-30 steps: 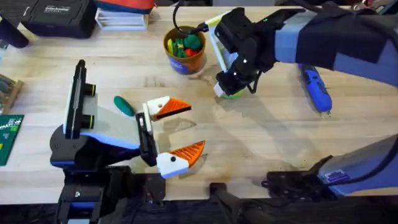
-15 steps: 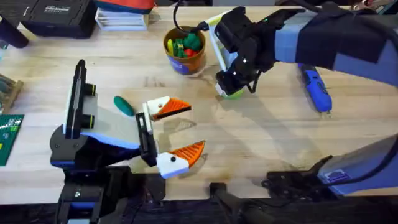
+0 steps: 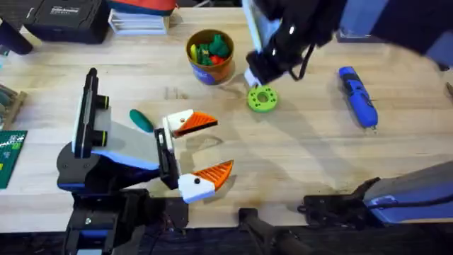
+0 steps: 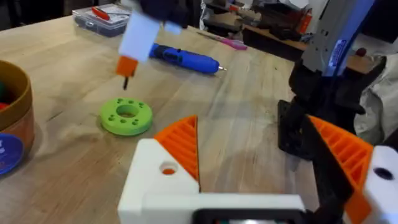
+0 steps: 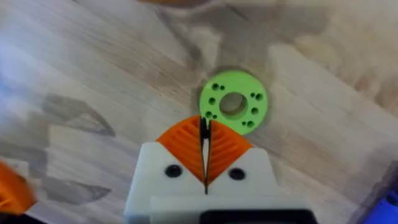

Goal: Pick up the gripper from the table and insert it into the empty holder that is missing its gripper. Then pick up a screw, insert it into the mounting hole, and use the screwdriver to tighten it. Finally, clean up the table by picking up the vegetable and placing it into the bucket.

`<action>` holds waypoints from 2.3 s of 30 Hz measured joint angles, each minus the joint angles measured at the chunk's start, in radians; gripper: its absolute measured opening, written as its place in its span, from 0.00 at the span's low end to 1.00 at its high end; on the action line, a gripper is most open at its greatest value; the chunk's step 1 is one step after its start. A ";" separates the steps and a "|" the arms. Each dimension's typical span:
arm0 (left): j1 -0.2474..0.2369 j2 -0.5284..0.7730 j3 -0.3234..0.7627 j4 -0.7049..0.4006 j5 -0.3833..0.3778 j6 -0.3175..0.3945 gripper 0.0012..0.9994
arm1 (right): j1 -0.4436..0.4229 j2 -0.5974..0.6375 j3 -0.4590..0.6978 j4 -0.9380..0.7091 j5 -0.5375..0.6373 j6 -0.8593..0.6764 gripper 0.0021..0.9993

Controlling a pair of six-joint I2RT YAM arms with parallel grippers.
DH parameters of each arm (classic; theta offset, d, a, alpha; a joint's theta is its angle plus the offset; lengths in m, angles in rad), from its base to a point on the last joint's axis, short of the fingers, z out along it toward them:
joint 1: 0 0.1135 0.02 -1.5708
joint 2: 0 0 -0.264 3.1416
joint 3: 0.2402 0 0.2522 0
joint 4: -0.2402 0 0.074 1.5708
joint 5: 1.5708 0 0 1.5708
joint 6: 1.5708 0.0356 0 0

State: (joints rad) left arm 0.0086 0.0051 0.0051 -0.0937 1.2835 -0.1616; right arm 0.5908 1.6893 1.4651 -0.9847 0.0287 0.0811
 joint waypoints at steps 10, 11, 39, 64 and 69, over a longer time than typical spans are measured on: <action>0.000 0.000 0.000 0.000 0.000 0.000 0.99 | 0.131 -0.001 0.296 -0.165 -0.141 0.005 0.00; 0.000 0.000 0.000 0.000 0.000 0.000 0.99 | 0.152 -0.001 0.306 -0.168 -0.152 0.008 0.00; 0.000 0.000 0.000 -0.001 0.000 0.101 0.99 | 0.382 0.044 0.334 -0.108 -0.229 0.046 0.00; 0.000 0.000 0.000 -0.005 0.000 0.101 0.99 | 0.397 0.073 0.335 -0.116 -0.233 0.050 0.00; 0.000 0.000 0.000 -0.011 0.000 0.100 0.99 | 0.406 0.079 0.336 -0.116 -0.232 0.050 0.00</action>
State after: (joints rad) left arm 0.0090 0.0055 0.0051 -0.1046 1.2830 -0.0613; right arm 0.9972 1.7683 1.8012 -1.1007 -0.2036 0.1310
